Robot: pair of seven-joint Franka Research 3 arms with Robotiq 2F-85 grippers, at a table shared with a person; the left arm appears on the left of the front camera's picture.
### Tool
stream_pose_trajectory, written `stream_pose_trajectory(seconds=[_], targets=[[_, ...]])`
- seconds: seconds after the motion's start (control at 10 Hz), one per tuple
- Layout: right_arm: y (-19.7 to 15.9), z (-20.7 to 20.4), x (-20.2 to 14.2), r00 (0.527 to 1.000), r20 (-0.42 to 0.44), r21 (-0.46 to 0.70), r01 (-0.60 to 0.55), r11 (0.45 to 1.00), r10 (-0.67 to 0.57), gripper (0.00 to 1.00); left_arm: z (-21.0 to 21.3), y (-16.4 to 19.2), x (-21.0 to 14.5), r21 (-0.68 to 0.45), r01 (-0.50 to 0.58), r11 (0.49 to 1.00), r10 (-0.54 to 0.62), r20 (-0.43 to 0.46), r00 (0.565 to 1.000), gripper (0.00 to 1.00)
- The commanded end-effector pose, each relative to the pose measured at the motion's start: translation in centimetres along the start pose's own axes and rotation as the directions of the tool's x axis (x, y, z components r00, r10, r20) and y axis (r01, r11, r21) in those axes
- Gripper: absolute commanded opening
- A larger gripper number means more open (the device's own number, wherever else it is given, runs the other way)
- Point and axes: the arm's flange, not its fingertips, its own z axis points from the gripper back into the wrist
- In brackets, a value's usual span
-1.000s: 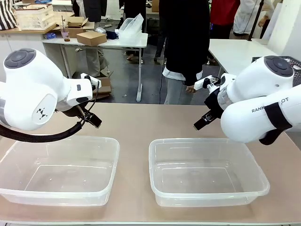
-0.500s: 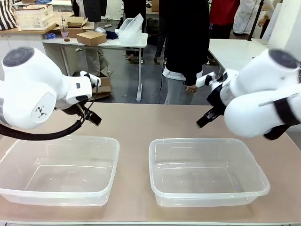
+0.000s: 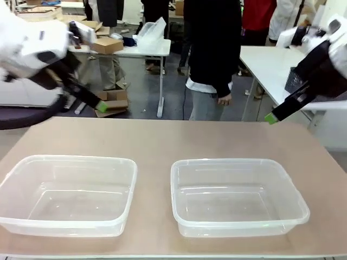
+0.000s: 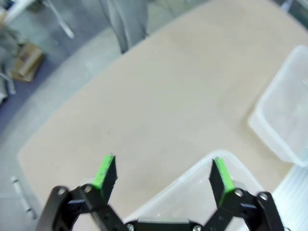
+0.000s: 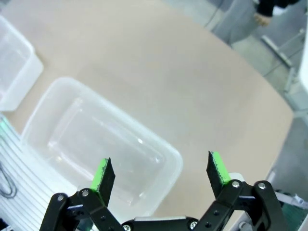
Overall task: Sort the waste into each basket.
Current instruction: Pick up the Organizing box on the left side of the table and lift it.
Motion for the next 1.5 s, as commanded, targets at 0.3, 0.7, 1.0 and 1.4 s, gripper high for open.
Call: stream_pose_trajectory(seconds=[0.3, 0.7, 1.0, 1.4], targets=[[-1.2, 3.2, -2.5, 0.984, 0.100, 0.187, 0.123, 0.975, -0.144, 1.00, 3.2, 1.4, -0.9, -0.261, -0.074, 0.963, 0.083, 0.025, 0.996, 1.00], [-5.7, 8.8, -14.7, 0.385, 0.081, 0.655, 0.674, 0.340, -0.919, 1.00, 10.0, 6.5, -10.7, -0.633, -0.382, 0.673, 0.598, 0.162, 0.785, 1.00], [-7.8, 7.0, -21.3, 0.141, 0.075, 0.647, 0.747, 0.156, -0.987, 1.00, 8.8, 5.4, -15.3, -0.619, -0.488, 0.615, 0.682, 0.108, 0.723, 1.00], [-10.7, 12.4, -14.0, 0.645, 0.059, 0.582, 0.597, 0.551, -0.762, 1.00, 12.0, 11.0, -12.6, -0.644, -0.454, 0.616, 0.664, 0.114, 0.739, 1.00]])
